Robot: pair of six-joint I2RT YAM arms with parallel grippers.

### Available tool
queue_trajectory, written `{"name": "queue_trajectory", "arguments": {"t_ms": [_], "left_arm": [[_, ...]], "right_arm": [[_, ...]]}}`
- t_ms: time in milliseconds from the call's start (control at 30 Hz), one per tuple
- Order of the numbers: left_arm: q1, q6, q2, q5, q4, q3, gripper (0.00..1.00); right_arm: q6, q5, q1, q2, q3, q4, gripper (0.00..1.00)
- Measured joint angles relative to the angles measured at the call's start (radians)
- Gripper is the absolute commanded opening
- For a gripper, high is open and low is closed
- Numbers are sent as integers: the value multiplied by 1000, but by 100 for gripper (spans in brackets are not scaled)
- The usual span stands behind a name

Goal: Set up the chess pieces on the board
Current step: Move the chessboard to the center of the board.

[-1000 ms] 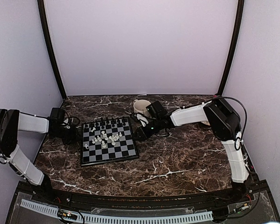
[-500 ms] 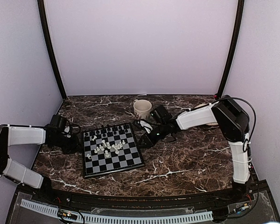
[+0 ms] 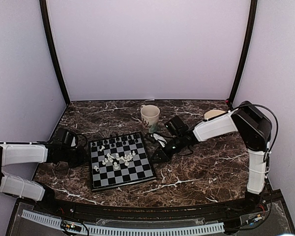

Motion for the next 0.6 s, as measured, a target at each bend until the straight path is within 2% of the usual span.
{"name": "queue_trajectory", "arguments": {"t_ms": [433, 600], "left_arm": [[-101, -47, -39, -60, -4, -22, 9], [-126, -53, -63, -67, -57, -16, 9]], "right_arm": [[-48, -23, 4, -68, -96, -11, 16], [-68, -19, 8, -86, -109, -44, 22]]}}
